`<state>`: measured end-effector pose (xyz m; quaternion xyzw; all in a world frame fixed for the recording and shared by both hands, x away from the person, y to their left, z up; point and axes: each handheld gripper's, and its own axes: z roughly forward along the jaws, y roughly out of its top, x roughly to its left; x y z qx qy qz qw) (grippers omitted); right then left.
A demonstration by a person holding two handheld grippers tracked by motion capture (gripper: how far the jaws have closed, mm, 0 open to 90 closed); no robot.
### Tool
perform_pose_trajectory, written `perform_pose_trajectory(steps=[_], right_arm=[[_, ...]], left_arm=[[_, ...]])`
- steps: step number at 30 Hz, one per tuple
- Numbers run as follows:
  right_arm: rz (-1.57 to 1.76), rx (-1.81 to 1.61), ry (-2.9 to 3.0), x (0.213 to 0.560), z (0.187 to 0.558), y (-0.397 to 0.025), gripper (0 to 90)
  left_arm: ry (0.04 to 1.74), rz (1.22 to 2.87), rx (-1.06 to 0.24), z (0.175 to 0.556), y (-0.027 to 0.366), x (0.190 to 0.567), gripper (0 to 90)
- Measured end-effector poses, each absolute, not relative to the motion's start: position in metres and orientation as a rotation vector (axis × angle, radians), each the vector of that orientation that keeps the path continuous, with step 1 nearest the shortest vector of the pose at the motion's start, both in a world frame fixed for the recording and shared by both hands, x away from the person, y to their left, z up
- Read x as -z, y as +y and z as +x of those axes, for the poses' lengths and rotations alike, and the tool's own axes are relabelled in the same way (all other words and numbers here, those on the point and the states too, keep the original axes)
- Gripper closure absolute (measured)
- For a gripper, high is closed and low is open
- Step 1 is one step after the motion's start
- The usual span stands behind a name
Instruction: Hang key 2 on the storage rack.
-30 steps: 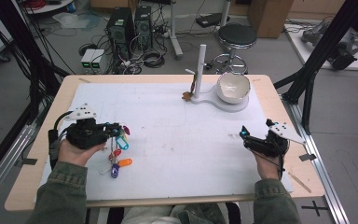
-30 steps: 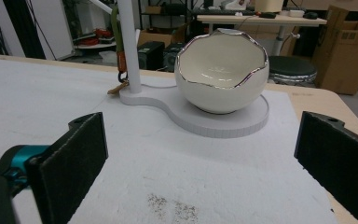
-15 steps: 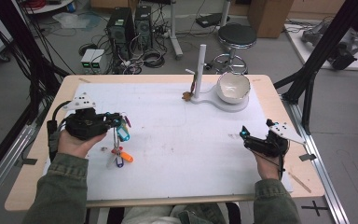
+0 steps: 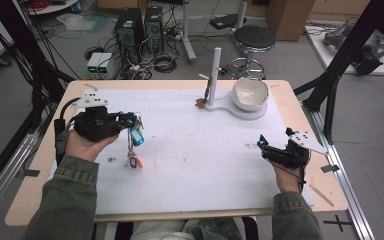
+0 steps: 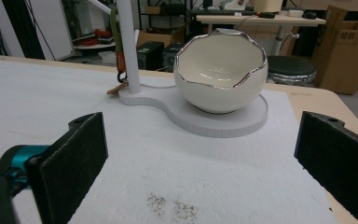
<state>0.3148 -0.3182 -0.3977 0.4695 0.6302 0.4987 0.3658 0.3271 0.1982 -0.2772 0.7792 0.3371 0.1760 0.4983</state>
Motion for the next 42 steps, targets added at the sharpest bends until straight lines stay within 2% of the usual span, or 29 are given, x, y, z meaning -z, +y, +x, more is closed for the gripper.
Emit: perform_pose_trajectory(steps=[15,27,42], right_arm=[[1.213,-1.283,1.619,0.398,0.315,-0.319,1.5],[1.211,-1.284,1.618,0.398,0.315,-0.319,1.5],[1.216,-1.291,1.614,0.398,0.314,-0.321,1.5]], left_arm=[[0.781,1.865,-0.386,0.343,0.175,0.26,79.1],[0.863,1.75,-0.32,0.362,0.166,0.254,79.1],[0.848,1.821,-0.412,0.381,0.115,0.237,79.0]])
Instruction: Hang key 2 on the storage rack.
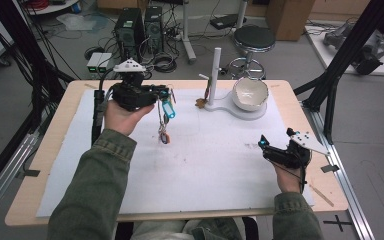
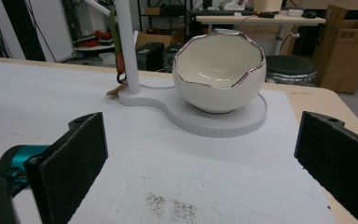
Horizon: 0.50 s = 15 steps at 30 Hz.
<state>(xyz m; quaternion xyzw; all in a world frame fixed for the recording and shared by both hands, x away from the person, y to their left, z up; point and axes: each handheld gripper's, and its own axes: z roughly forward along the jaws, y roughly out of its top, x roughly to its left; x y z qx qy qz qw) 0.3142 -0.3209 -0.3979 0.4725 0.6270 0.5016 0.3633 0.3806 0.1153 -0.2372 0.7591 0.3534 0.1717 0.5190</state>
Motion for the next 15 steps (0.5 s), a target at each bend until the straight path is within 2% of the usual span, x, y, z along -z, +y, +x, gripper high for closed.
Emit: perform_pose_trajectory(steps=[15], right_arm=[[1.231,-1.322,1.616,0.399,0.315,-0.324,1.5]], left_arm=[[0.83,1.826,-0.419,0.406,0.066,0.228,79.1]])
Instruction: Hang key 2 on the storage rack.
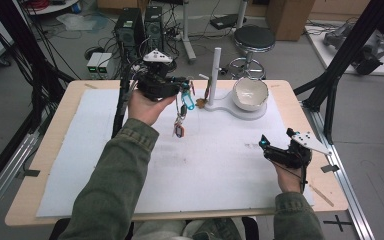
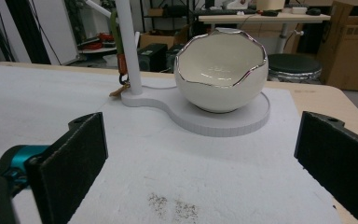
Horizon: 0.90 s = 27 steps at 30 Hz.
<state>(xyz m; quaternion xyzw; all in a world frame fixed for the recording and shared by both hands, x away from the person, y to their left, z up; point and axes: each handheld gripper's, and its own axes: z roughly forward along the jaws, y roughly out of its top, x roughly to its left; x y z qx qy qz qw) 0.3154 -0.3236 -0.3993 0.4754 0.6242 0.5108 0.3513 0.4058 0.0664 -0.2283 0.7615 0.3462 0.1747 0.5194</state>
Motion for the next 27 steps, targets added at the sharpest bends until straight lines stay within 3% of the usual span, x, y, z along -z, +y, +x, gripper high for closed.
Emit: perform_pose_trajectory(steps=[11,27], right_arm=[[1.224,-1.336,1.621,0.399,0.317,-0.323,1.5],[1.225,-1.343,1.626,0.4,0.321,-0.321,1.5]], left_arm=[[0.82,1.845,-0.436,0.427,0.036,0.219,79.1],[0.882,1.762,-0.484,0.451,0.032,0.211,79.2]])
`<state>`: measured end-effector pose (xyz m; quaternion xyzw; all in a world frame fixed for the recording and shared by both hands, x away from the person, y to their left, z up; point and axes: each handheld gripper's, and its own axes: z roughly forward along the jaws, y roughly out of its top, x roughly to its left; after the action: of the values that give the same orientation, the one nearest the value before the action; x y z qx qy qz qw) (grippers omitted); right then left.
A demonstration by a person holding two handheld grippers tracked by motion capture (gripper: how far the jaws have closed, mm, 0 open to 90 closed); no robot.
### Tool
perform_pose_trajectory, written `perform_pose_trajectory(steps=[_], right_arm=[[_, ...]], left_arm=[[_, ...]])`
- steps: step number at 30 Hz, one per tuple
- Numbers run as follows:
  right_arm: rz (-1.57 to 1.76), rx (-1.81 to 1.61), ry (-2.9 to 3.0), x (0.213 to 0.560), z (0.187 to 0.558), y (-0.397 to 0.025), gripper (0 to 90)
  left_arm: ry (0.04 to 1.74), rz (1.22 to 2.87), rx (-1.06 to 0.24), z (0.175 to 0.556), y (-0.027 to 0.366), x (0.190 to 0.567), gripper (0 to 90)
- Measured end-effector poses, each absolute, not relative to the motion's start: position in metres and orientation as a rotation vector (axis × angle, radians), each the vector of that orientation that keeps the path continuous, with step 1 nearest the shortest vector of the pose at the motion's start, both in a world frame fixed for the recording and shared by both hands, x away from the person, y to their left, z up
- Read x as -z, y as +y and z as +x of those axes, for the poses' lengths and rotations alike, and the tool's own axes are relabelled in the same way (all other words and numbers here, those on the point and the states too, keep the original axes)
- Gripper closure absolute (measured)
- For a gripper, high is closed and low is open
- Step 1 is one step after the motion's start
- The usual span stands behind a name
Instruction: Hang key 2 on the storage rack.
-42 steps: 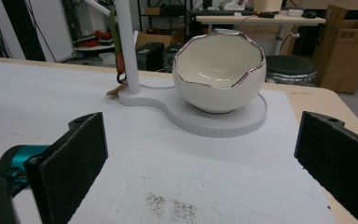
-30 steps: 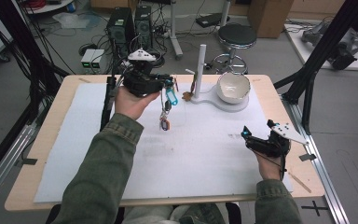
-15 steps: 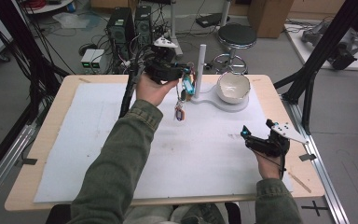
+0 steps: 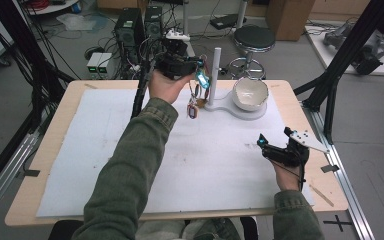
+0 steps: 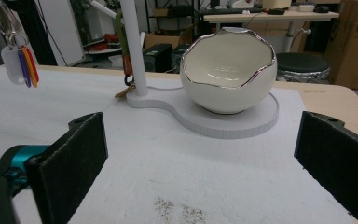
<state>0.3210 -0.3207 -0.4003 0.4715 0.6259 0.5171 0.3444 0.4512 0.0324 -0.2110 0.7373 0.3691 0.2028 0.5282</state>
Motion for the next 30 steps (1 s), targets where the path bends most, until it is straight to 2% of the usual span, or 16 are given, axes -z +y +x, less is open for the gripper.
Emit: perform_pose_trajectory(steps=[10,15,30], right_arm=[[1.226,-1.355,1.626,0.4,0.322,-0.321,1.5],[1.229,-1.357,1.623,0.4,0.32,-0.322,1.5],[1.215,-1.354,1.629,0.4,0.323,-0.323,1.5]], left_arm=[[0.89,1.769,-0.457,0.46,0.017,0.21,79.2],[0.92,1.707,-0.431,0.462,0.01,0.205,79.3],[0.961,1.72,-0.465,0.484,-0.015,0.211,79.3]])
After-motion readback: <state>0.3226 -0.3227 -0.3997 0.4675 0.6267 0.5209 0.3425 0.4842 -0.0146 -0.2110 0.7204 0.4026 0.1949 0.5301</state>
